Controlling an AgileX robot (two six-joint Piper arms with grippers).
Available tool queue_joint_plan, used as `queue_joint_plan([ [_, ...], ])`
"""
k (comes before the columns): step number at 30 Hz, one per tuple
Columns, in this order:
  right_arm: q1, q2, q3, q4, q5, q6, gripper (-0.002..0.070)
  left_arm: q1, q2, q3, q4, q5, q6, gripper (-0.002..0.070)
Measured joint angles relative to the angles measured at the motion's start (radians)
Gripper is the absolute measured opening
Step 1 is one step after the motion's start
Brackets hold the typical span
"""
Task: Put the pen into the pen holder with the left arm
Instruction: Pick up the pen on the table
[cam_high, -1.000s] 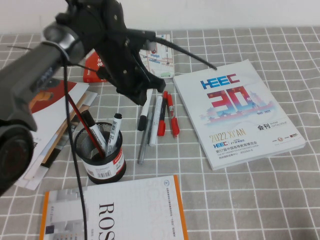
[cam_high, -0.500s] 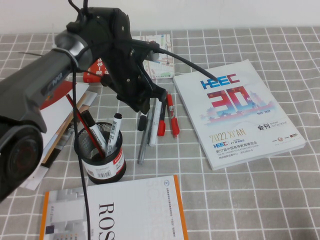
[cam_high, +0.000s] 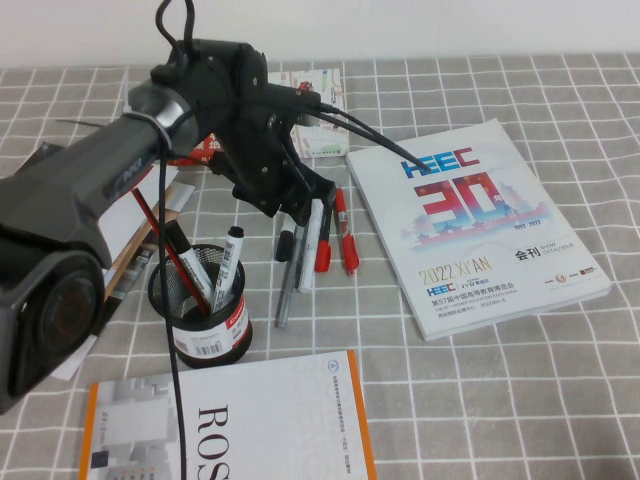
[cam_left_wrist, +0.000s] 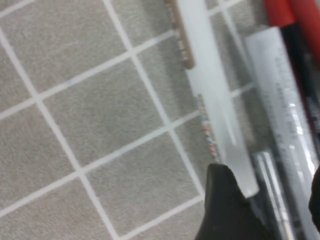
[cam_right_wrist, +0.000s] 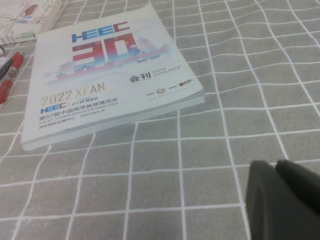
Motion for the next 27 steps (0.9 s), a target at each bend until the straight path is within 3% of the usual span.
queue_joint_plan([
  [20,0.000,0.000,0.000,0.000,0.000,0.000,-0.0015,0.000,0.057,-0.002,0.065,-0.010,-0.025,0.0312],
  [23,0.000,0.000,0.000,0.000,0.000,0.000,-0.0015,0.000,0.057,-0.002,0.068,-0.010,-0.025,0.0270],
  [27,0.000,0.000,0.000,0.000,0.000,0.000,-0.0015,0.000,0.057,-0.002,0.070,-0.003,-0.030,0.0132],
])
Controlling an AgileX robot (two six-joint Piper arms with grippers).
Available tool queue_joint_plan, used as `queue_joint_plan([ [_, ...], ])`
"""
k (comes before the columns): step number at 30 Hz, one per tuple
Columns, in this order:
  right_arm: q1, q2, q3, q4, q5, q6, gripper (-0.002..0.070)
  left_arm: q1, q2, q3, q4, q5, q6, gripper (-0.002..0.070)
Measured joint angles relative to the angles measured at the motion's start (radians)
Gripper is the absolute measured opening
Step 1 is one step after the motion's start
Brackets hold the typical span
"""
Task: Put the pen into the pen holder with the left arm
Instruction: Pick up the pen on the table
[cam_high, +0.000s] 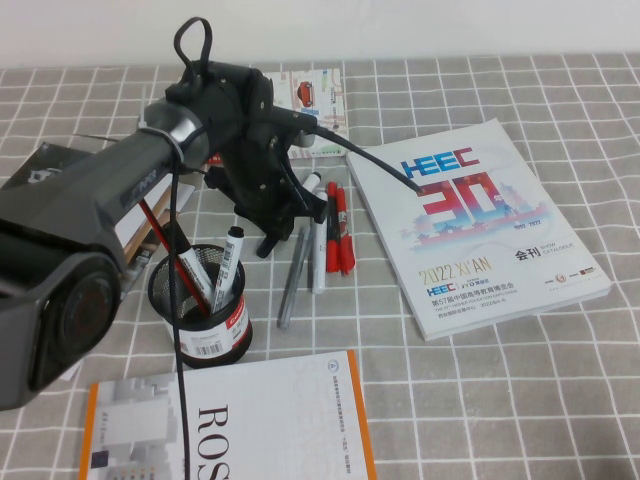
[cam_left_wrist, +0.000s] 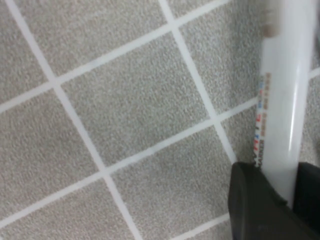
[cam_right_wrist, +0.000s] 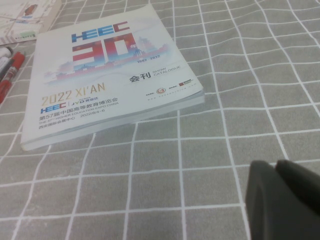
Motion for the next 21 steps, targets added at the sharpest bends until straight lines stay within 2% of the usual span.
queue_joint_plan([
  [1,0.000,0.000,0.000,0.000,0.000,0.000,-0.0015,0.000,0.000,-0.002,0.000,0.002,0.000,0.0109],
  [15,0.000,0.000,0.000,0.000,0.000,0.000,-0.0015,0.000,-0.019,-0.008,0.000,0.055,-0.002,0.0113],
  [21,0.000,0.000,0.000,0.000,0.000,0.000,-0.0015,0.000,-0.034,-0.101,0.000,0.108,-0.002,0.0113],
])
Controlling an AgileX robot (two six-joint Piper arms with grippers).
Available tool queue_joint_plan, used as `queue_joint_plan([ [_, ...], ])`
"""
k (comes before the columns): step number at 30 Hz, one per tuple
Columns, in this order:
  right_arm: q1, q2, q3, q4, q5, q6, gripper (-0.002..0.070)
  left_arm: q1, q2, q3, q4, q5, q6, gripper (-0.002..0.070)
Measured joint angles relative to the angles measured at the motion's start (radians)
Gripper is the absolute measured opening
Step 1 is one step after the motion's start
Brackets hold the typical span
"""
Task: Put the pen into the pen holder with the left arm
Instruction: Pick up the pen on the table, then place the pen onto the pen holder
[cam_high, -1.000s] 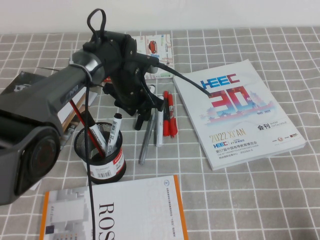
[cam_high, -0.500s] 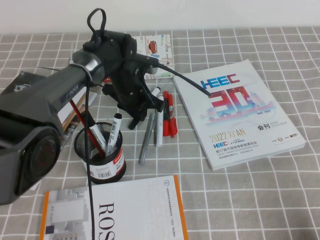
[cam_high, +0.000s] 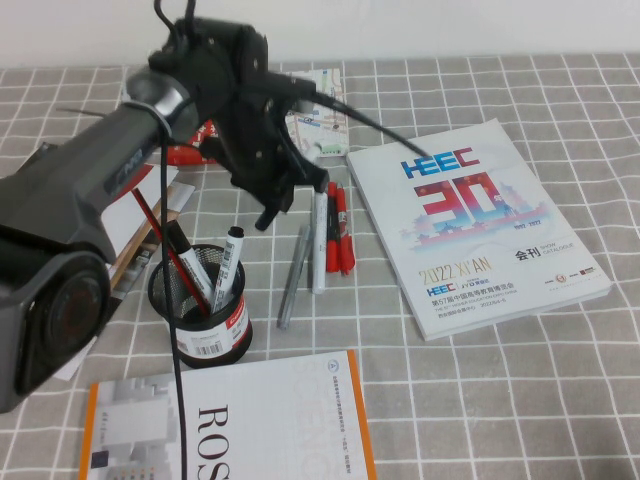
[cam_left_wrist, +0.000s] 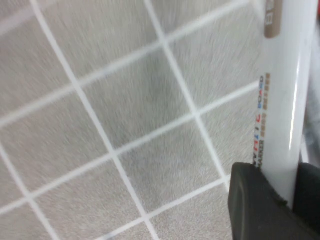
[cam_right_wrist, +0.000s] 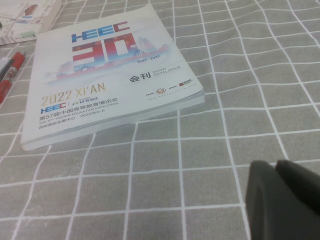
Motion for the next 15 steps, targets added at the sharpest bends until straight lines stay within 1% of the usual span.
queue_joint_plan([
  [7,0.000,0.000,0.000,0.000,0.000,0.000,-0.0015,0.000,-0.017,-0.086,0.000,0.034,0.002,0.0113],
  [15,0.000,0.000,0.000,0.000,0.000,0.000,-0.0015,0.000,-0.178,-0.095,0.000,0.043,0.024,0.0113],
])
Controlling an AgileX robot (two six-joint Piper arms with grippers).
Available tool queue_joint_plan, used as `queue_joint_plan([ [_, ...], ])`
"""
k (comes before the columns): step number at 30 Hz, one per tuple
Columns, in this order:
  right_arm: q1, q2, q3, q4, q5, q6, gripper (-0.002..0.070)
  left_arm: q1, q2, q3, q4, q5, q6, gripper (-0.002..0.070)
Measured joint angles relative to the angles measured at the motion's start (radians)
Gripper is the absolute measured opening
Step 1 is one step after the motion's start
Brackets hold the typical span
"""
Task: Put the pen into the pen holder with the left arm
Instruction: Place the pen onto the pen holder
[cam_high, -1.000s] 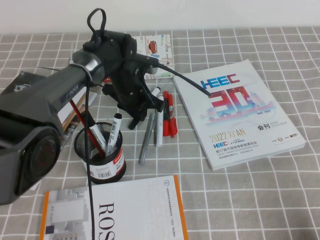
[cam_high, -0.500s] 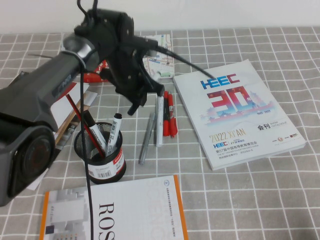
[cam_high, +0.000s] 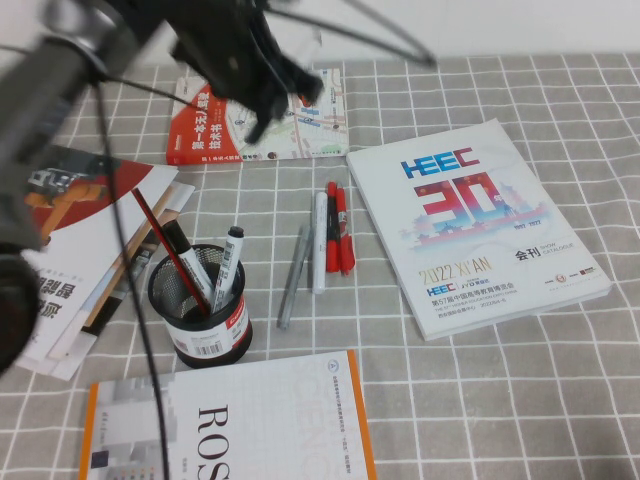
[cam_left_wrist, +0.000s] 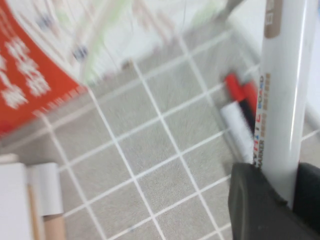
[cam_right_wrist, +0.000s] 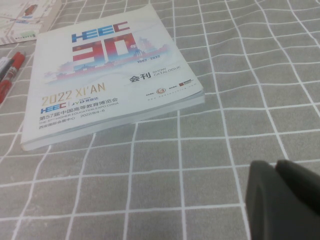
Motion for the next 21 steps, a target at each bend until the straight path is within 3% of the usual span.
queue_joint_plan([
  [15,0.000,0.000,0.000,0.000,0.000,0.000,-0.0015,0.000,-0.389,0.005,0.000,0.022,0.009,0.0113],
  [21,0.000,0.000,0.000,0.000,0.000,0.000,-0.0015,0.000,-0.535,0.192,-0.004,0.019,0.007,0.0113],
])
